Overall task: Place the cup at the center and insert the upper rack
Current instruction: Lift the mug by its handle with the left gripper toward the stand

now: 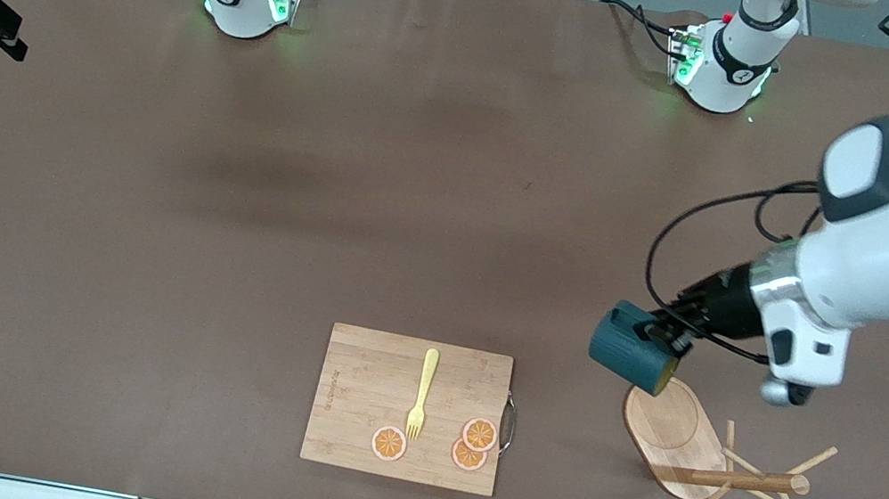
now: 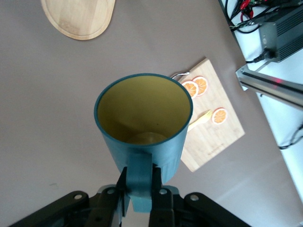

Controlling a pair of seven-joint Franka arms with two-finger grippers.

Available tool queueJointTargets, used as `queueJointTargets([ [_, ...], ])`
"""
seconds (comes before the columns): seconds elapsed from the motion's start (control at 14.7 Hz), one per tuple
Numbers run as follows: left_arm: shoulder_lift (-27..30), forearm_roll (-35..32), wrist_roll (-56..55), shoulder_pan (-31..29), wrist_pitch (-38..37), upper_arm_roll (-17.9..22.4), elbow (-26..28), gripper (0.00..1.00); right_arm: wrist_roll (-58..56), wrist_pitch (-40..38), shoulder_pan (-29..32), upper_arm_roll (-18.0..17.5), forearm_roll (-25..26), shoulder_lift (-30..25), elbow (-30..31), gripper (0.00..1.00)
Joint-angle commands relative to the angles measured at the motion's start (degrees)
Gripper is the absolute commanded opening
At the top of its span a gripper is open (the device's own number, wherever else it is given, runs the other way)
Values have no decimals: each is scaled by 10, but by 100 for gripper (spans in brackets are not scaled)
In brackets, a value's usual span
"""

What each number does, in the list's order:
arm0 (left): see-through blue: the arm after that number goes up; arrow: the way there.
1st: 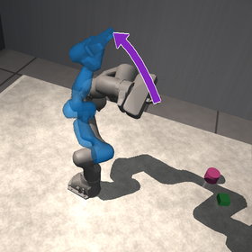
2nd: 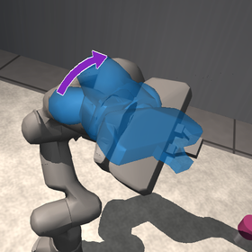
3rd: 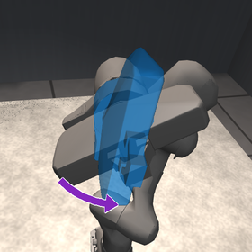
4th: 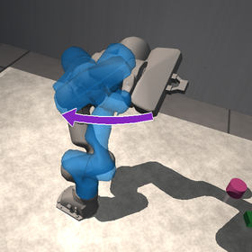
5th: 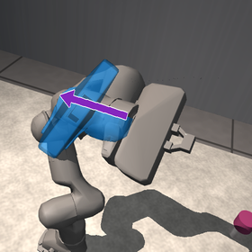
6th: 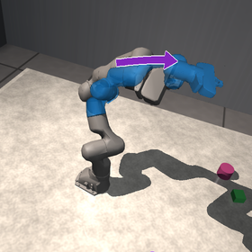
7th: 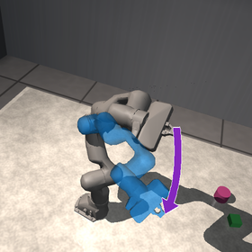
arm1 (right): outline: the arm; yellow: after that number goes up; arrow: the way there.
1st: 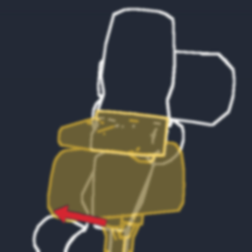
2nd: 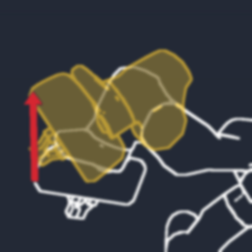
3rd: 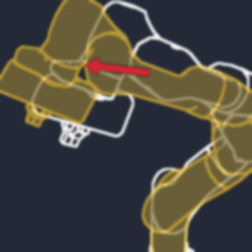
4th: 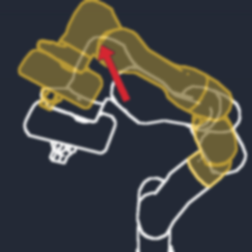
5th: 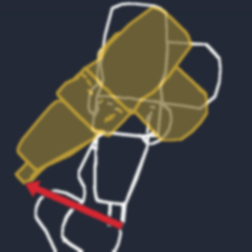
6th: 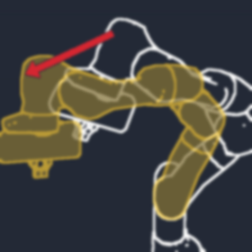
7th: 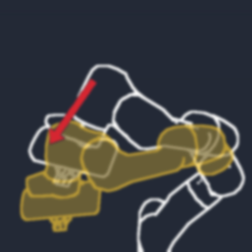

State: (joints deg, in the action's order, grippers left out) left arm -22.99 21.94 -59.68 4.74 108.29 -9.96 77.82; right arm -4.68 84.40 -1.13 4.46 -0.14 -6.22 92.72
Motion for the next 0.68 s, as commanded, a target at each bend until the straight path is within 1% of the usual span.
queueJointTargets([
  [0.0,-27,79,39,-43,10,-6,-11,1,-7,0,4,-1,-12,-19,15,100],
  [0.07,-36,111,54,-63,11,-6,-11,1,-7,-1,4,-1,-12,-20,15,100],
  [0.2,-56,209,69,-100,16,-5,-8,1,-7,0,5,-1,-12,-20,15,100],
  [0.27,-58,241,86,-111,16,-5,-7,1,-7,-1,5,-1,-12,-20,15,100],
  [0.48,-69,256,120,-145,16,-5,-7,1,-8,0,5,-1,-12,-20,14,100],
  [0.61,-78,288,144,-155,16,-5,-7,1,-8,1,5,-1,-12,-20,14,100],
])
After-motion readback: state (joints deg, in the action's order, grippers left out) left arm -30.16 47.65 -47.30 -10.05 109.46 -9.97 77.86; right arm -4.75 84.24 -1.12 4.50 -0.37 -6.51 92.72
